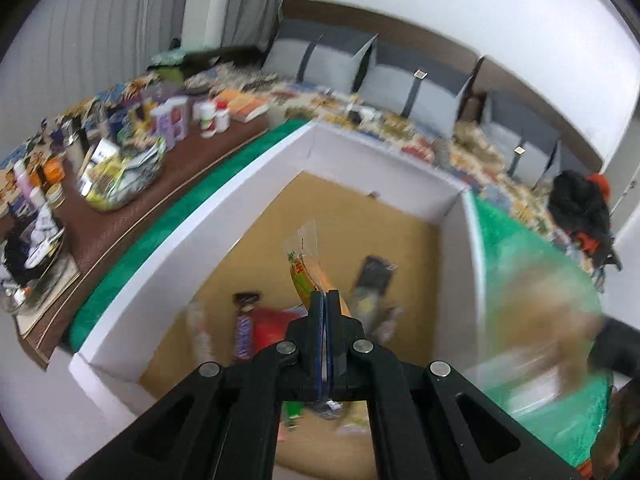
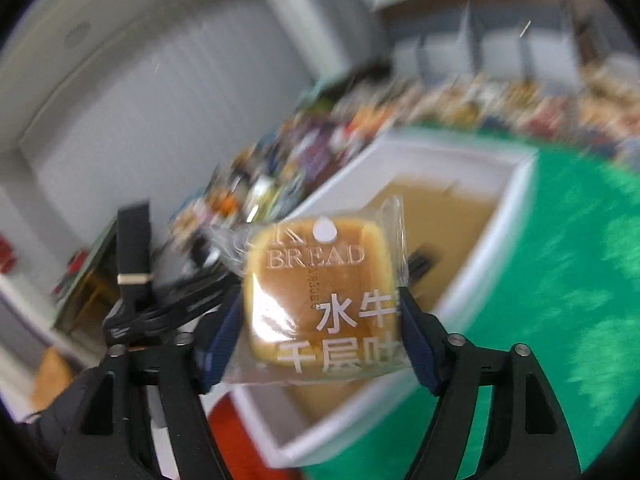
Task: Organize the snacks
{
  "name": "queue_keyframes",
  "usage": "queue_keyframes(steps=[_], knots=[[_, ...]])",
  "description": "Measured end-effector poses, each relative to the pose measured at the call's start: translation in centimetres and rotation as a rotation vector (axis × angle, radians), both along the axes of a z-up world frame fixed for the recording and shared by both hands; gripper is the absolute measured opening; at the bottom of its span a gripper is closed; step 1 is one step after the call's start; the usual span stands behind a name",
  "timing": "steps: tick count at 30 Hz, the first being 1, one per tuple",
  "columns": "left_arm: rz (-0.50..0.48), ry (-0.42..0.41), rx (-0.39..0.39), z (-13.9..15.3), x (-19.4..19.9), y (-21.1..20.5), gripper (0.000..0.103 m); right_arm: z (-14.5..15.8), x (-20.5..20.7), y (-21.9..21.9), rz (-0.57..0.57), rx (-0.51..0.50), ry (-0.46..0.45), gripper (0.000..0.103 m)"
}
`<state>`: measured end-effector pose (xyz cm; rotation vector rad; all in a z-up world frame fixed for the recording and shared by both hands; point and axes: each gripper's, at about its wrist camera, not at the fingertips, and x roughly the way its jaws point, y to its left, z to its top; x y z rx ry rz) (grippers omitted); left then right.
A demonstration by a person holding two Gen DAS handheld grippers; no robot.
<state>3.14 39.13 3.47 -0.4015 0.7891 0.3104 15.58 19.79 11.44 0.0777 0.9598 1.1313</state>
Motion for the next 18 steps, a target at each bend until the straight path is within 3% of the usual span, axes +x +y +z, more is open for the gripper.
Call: queue_keyframes(steps=[2, 3, 4, 6, 10, 15, 18], knots=[[0.037, 0.057, 0.010, -1.3, -0.2, 0.8, 0.016, -2.0, 0.0, 2.8, 0.050, -0.093, 0.078, 0.088], [0.044, 0.066, 0.011, -1.6, -0.5, 1.0, 0.043, -2.2, -0.3, 3.3, 0.052, -0.109, 0.068, 0.088], [0.066, 0.063, 0.023, -1.8, -1.1, 1.2, 0.077, -2.2, -0.7, 3.5, 0.047, -0.115, 0.041, 0.088], [0.106, 0.029, 0.070, -1.7, -2.3, 0.9, 0.099, -1.8, -1.1, 3.3, 0.033, -0.135, -0.020, 0.088], [0.114, 0.036, 0.156, -1.2, -3.4, -0.5, 0.099, -1.3, -1.2, 2.8, -0.015, -0.222, -0.097, 0.088], [0.129, 0.024, 0.303, 0.9, -3.8, -3.8, 0.100, -0.3, -0.8, 1.5, -0.055, -0.240, -0.170, 0.088], [0.216, -0.010, 0.322, 1.8, -4.8, -5.2, 0.103, -0.3, -1.2, 0.9, -0.076, -0.246, -0.201, 0.088]])
